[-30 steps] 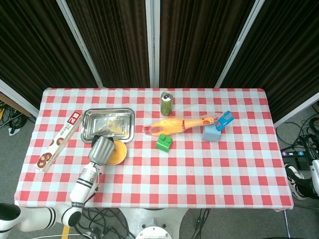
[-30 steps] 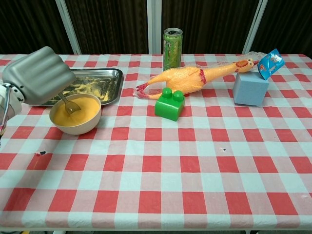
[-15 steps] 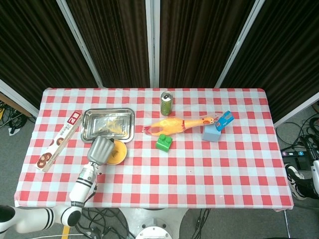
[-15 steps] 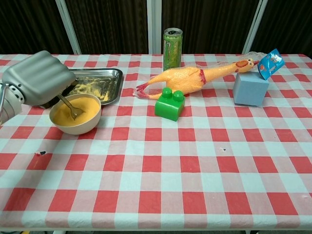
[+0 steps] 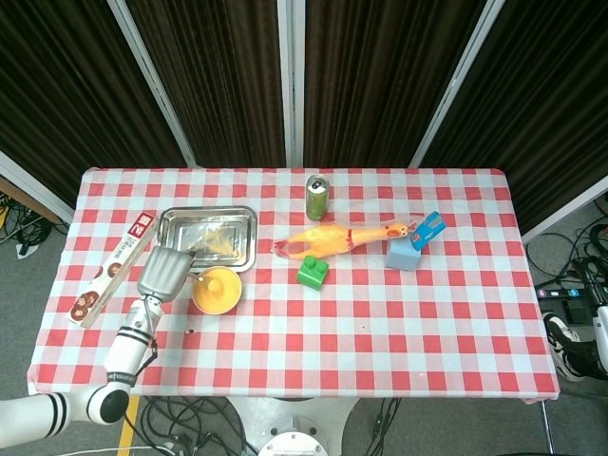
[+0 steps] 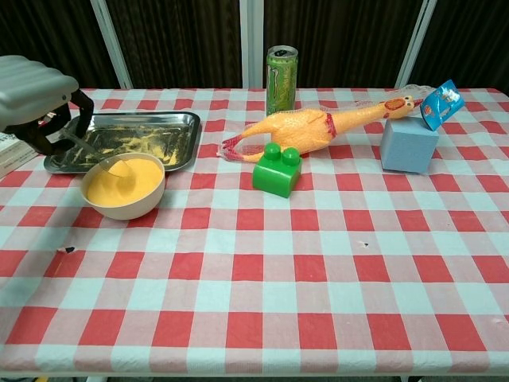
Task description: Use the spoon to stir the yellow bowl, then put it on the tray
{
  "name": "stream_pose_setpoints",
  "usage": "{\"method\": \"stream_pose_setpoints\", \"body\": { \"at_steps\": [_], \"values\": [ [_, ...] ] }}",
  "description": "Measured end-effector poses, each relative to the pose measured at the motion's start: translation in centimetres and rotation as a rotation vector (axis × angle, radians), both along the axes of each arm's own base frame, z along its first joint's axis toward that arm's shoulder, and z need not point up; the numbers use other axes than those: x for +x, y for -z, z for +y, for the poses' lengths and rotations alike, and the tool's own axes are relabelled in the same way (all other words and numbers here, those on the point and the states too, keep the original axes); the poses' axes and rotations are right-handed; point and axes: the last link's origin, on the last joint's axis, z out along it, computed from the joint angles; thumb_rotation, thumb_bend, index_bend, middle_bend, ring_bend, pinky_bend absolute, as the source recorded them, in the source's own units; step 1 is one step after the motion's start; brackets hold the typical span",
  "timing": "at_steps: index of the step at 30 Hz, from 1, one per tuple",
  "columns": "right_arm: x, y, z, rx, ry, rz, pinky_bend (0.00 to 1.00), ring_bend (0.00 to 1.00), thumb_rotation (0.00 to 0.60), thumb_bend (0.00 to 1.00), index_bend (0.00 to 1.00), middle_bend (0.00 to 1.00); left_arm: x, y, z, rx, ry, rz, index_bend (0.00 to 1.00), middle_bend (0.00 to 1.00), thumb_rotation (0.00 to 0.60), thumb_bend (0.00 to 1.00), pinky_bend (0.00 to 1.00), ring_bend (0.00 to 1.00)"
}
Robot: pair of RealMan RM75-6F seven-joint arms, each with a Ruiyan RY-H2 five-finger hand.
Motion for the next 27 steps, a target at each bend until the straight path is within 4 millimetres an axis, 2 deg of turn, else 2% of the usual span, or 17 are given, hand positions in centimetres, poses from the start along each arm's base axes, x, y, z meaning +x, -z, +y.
{"method": "stream_pose_setpoints", "body": {
  "at_steps": [4, 8, 14, 22, 27],
  "values": [
    [0.0, 0.0, 0.0, 0.0, 0.001, 0.001, 0.07, 0.0, 0.6, 0.16, 0.0, 0.2, 0.3, -0.3, 0.0, -0.019, -0.008, -0.032, 0.67, 0.91, 0.6, 0.43, 0.98, 0.9],
    [0.1, 0.0, 0.1, -0.002, -0.003, 0.003, 0.07, 0.0, 0.6, 0.16, 0.0, 0.2, 0.4, -0.4, 0.0, -0.01, 0.021, 0.024, 0.67, 0.91, 0.6, 0.43, 0.98, 0.9],
    [0.2, 0.0, 0.3, -0.001, -0.003, 0.003, 0.07, 0.0, 0.6, 0.16, 0.0, 0.2, 0.6, 0.2, -0.3, 0.046, 0.133, 0.222, 0.67, 0.91, 0.6, 0.43, 0.98, 0.91],
    [0.3, -0.1, 0.5, -0.006, -0.005, 0.006, 0.07, 0.0, 0.6, 0.16, 0.0, 0.2, 1.1, 1.9, -1.4, 0.151, 0.385, 0.523, 0.67, 0.91, 0.6, 0.43, 0.98, 0.91],
    [0.4, -0.1, 0.5, -0.007, -0.006, 0.007, 0.07, 0.0, 0.6, 0.16, 0.0, 0.2, 1.6, 2.3, -2.1, 0.19, 0.457, 0.588, 0.67, 0.91, 0.6, 0.43, 0.98, 0.91]
  ]
}}
